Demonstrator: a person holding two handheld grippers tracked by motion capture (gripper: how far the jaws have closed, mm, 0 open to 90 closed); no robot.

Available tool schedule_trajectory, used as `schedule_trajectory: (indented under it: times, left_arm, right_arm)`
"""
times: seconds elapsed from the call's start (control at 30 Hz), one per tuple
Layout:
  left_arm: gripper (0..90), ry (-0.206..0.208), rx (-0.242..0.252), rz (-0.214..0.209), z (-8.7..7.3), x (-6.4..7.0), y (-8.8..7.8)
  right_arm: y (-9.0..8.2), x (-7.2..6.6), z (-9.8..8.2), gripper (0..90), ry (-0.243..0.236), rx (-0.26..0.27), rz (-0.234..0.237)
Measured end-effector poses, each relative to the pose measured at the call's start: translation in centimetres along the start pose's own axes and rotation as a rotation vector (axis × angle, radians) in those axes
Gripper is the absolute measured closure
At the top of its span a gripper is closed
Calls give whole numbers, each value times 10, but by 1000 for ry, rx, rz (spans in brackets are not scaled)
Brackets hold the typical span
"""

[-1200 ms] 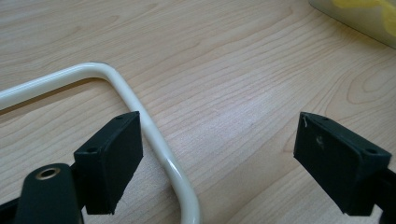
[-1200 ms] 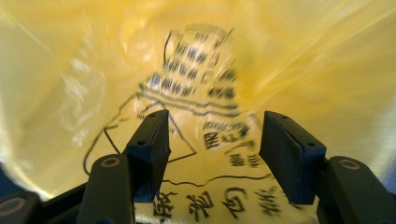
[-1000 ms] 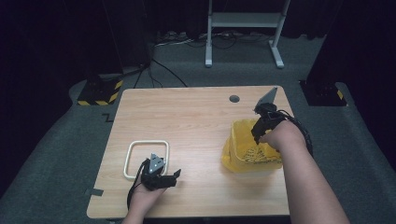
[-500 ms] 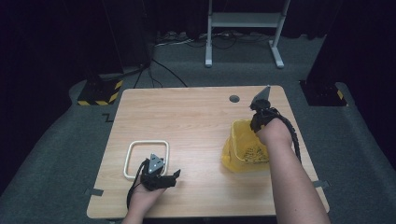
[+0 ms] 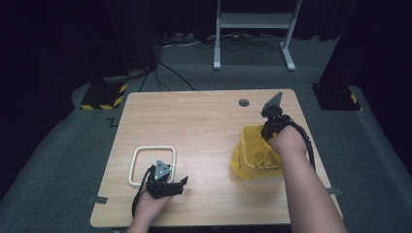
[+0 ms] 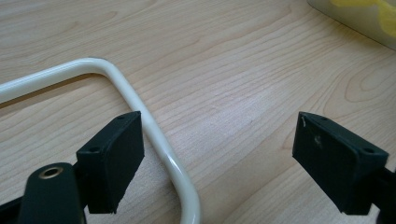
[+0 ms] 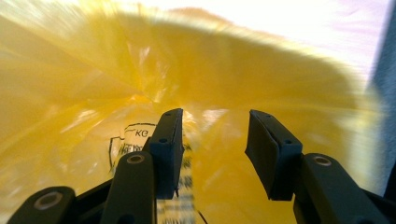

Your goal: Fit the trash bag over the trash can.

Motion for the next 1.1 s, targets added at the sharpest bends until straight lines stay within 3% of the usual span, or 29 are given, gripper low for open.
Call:
schedule_trajectory:
  times: [0.17, 0.37, 0.5, 0.6, 0.7, 0.77, 0.87, 1.0, 1.1]
  left_arm:
    - [166, 0, -1, -3, 0, 1, 1]
    - [167, -3, -3, -6, 0, -1, 1]
    - [167, -1, 3, -4, 0, -1, 0]
    - [166, -2, -2, -6, 0, -1, 1]
    - [166, 2, -7, -7, 0, 1, 1]
    - [167, 5, -10, -7, 0, 1, 1]
    - [167, 5, -6, -6, 0, 0, 1]
    - [167, -7, -2, -6, -1, -2, 0]
    - [167, -4, -4, -6, -1, -3, 0]
  right_arm:
    - [-13, 10, 1, 518, 33, 31, -49]
    - [13, 3, -5, 539, -9, -17, -68]
    - [20, -3, -6, 535, -31, -41, -61]
    - [10, -4, -3, 542, -24, -9, -45]
    - [-8, -11, 0, 744, -49, 69, 7]
    - [-11, -16, 2, 777, -60, 108, 17]
    - [-1, -24, 4, 783, -65, 127, 5]
    - [26, -29, 4, 783, -68, 89, -10]
    - [31, -29, 2, 759, -76, 69, -15]
Point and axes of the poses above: each handheld gripper's, and its own axes: y roughly forward along the jaws, z roughly out of its top, x roughly to its right, the point moved 1 cm from there along y, roughly forward along the jaws, and after that the axes turned 11 degrees about -z, right-handed, at the moved point
